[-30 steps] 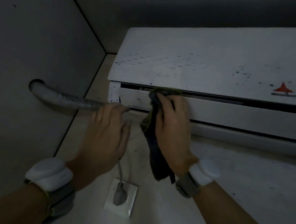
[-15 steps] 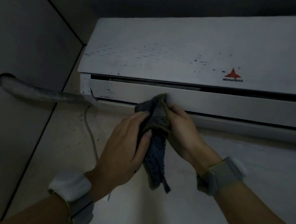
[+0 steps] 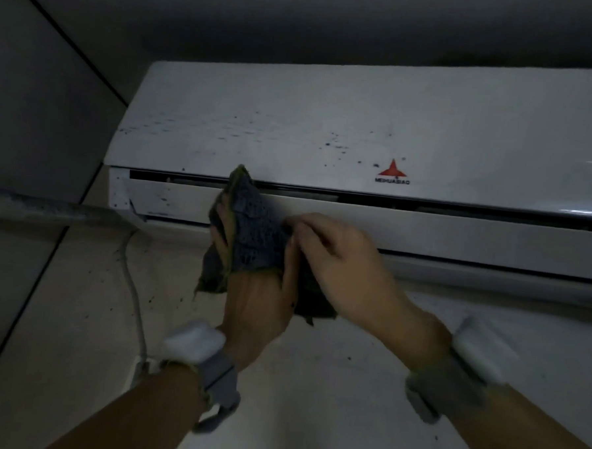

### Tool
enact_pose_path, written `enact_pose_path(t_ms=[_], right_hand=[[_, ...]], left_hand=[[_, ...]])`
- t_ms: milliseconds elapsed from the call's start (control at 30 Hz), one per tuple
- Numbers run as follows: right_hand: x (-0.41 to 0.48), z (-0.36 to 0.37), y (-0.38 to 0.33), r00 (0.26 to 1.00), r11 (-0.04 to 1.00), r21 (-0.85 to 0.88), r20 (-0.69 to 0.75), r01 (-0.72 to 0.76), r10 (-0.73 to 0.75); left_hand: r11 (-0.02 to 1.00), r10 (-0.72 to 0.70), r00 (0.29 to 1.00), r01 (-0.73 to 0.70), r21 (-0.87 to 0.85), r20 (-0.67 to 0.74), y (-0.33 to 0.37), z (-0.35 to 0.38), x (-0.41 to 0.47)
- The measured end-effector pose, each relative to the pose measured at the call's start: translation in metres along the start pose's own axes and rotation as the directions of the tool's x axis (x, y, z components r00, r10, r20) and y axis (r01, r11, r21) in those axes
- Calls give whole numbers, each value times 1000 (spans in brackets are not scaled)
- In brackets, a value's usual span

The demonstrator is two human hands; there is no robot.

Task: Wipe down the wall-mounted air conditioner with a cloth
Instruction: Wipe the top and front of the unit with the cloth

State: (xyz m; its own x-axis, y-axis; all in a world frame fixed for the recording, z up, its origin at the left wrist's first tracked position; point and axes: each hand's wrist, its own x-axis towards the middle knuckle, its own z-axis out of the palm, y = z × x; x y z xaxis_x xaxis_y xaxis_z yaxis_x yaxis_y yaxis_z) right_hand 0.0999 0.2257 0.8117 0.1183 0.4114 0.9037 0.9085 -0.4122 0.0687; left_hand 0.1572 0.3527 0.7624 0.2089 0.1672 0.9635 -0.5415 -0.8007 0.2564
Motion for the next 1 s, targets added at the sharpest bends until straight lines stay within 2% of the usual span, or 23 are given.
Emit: enact_pose_path(t_ms=[33, 100, 133, 200, 267, 367, 467, 533, 600, 700, 733, 800, 867, 900, 933, 1000], right_hand=[[-7, -8, 12, 989, 973, -189, -37, 135, -145], [-20, -18, 38, 950, 809, -519, 23, 277, -311], [-25, -21, 51, 941, 704, -645, 73, 297, -330], [-30, -26, 66, 937, 524, -796, 147, 302, -318], [-27, -31, 68, 932, 439, -851, 142, 286, -333], [-12, -32, 70, 896, 406, -857, 129, 316, -425], [-3, -23, 77, 852, 361, -863, 136, 353, -505], [2, -13, 76, 856, 315, -890, 141, 330, -497], [11, -2, 69, 864, 313, -898, 129, 310, -486], [32, 15, 60, 863, 285, -911, 128, 297, -489], [40, 23, 59, 854, 274, -913, 130, 301, -503], [46, 33, 59, 846, 279, -915, 108, 290, -523], [47, 38, 61, 840, 287, -920, 75, 266, -538], [46, 38, 63, 839, 283, -925, 66, 255, -540], [46, 38, 64, 840, 267, -932, 67, 245, -539], [46, 38, 65, 843, 236, -943, 76, 234, -532]], left_hand=[[999, 11, 998, -9, 38, -63, 5, 7, 13], [994, 45, 961, -71, -88, -272, 7, 20, 31], [982, 75, 933, -131, -137, -352, 8, 24, 35], [972, 153, 906, -211, -106, -396, 6, 28, 36], [952, 291, 891, -305, 15, -350, -1, 30, 37], [813, 576, 797, -537, 223, -181, -8, 30, 39], [754, 637, 760, -579, 311, -130, -12, 25, 42], [726, 639, 762, -552, 411, -105, -28, 20, 50], [703, 649, 749, -527, 478, -130, -47, 13, 57], [758, 610, 771, -501, 417, -184, -73, -6, 60], [842, 515, 830, -442, 309, -216, -88, -17, 59], [979, 201, 954, -186, 90, -222, -120, -36, 57], [978, -66, 994, 83, 193, -91, -143, -55, 54], [952, -149, 989, 150, 267, -23, -145, -62, 50], [944, -169, 986, 158, 289, 14, -147, -66, 49], [907, -67, 994, 22, 421, 91, -133, -68, 40]])
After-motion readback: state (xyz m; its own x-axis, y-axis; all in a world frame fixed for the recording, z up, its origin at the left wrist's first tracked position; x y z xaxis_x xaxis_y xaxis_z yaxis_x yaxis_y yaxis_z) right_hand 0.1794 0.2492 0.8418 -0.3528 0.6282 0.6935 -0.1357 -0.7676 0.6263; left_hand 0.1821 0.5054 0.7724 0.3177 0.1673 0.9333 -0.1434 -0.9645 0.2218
